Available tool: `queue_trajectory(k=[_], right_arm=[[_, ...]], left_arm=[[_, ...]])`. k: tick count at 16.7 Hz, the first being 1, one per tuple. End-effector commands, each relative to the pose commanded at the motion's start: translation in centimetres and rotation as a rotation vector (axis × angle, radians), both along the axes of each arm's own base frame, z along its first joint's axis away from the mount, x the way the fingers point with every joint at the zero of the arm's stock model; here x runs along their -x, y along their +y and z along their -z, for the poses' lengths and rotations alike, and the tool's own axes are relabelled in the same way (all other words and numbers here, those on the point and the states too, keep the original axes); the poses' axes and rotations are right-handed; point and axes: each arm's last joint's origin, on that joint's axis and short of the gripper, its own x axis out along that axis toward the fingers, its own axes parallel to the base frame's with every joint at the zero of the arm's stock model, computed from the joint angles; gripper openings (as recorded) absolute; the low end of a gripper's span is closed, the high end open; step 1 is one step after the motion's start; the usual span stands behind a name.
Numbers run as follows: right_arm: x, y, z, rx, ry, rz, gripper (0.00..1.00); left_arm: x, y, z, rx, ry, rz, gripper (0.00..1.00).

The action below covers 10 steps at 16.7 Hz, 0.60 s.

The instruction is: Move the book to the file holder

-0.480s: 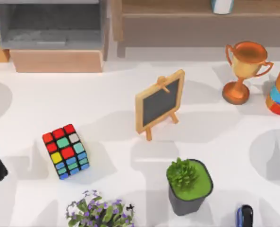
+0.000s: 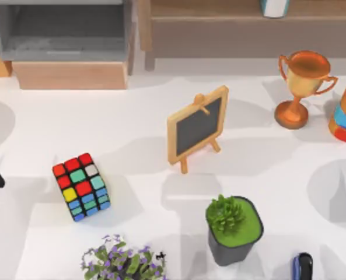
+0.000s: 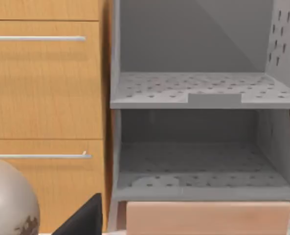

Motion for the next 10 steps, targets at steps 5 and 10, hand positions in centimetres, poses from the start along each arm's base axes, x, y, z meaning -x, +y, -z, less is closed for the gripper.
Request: queue_trajectory(k=[5,10], right_arm=[[0.0,0.0,0.0,0.000,0.000,0.000,1.00],[0.0,0.0,0.0,0.000,0.000,0.000,1.00]], left_arm=[[-4.0,-2.5,-9.3,0.021,-0.039,0.012,1.00],[-13.2,-9.6,-16.3,0.032,-0.023,-0.002,1.00]])
